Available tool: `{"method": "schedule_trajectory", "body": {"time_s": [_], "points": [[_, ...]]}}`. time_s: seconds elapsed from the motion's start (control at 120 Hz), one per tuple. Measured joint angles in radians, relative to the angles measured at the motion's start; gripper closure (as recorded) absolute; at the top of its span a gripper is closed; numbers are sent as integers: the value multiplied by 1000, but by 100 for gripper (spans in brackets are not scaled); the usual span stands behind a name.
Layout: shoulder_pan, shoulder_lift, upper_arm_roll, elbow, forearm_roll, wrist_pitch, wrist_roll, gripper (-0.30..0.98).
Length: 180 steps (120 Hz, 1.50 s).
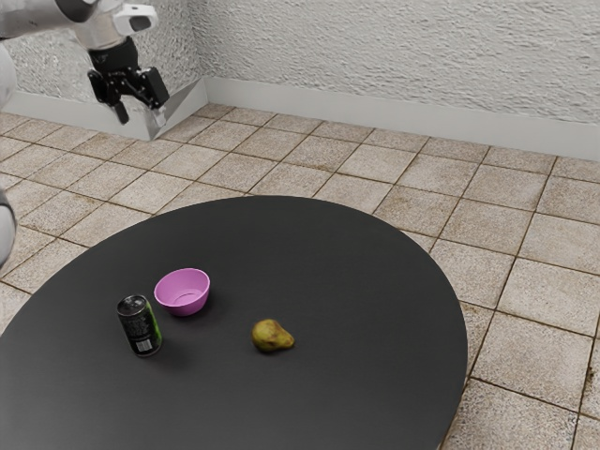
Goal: Place the pear in the bowl.
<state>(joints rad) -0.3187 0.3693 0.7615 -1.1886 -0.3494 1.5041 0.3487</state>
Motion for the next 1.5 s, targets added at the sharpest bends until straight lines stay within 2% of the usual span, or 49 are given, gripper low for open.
{"method": "schedule_trajectory", "body": {"time_s": [0.167,0.275,0.317,0.367,0.433,0.467,0.542,0.6,0.658,0.725,0.833,0.925,1.067,1.317,1.5], "points": [[-4,-31,-58,30,26,-69,12,0],[-29,-102,-36,-249,57,17,16,0],[-49,-117,-25,-275,76,39,12,0],[-57,-132,-66,-235,125,59,7,0],[-54,-142,-181,-210,199,87,-2,0],[-17,-146,-280,-205,231,98,-10,0],[165,-169,-612,-202,313,117,-38,0],[261,-173,-808,-215,365,131,-65,0],[297,-167,-916,-233,400,148,-94,0],[305,-119,-979,-253,425,179,-124,0],[270,-39,-999,-299,444,239,-164,0],[158,-3,-904,-336,446,289,-192,0],[127,44,-877,-368,447,355,-176,0],[123,33,-833,-382,453,414,77,0],[125,35,-810,-434,400,416,310,0]]}}
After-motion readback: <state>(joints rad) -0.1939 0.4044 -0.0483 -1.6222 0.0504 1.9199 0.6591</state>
